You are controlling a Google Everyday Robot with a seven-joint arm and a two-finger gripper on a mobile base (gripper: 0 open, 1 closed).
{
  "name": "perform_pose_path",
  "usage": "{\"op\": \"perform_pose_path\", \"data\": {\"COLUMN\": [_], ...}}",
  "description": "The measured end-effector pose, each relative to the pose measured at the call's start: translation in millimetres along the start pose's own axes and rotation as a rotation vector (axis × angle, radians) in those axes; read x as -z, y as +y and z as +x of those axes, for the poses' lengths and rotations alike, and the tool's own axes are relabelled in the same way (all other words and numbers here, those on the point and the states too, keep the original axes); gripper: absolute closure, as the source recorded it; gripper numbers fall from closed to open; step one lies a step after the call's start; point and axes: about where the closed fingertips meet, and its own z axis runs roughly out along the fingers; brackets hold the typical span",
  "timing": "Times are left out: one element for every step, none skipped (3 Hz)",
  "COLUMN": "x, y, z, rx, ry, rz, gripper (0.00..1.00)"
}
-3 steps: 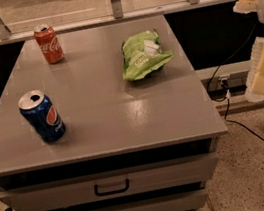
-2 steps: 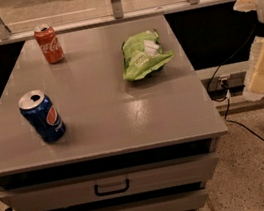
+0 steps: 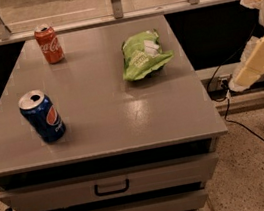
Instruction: Move green rice chip bag near coke can
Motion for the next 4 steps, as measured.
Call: {"op": "perform_pose_path", "data": {"x": [-16.9, -32.2, -60.5, -95.5], "y": [-36.5, -68.9, -99.1, -111.9], "z": [-8.3, -18.9, -27.6, -37.2], "rx": [-0.060, -0.069, -0.091, -0.112], "ry": [-0.143, -0.248, -0.301, -0.312], "rz": [0.084, 0.117, 0.075, -0.008], "gripper": [0.00, 0.00, 0.00, 0.00]}}
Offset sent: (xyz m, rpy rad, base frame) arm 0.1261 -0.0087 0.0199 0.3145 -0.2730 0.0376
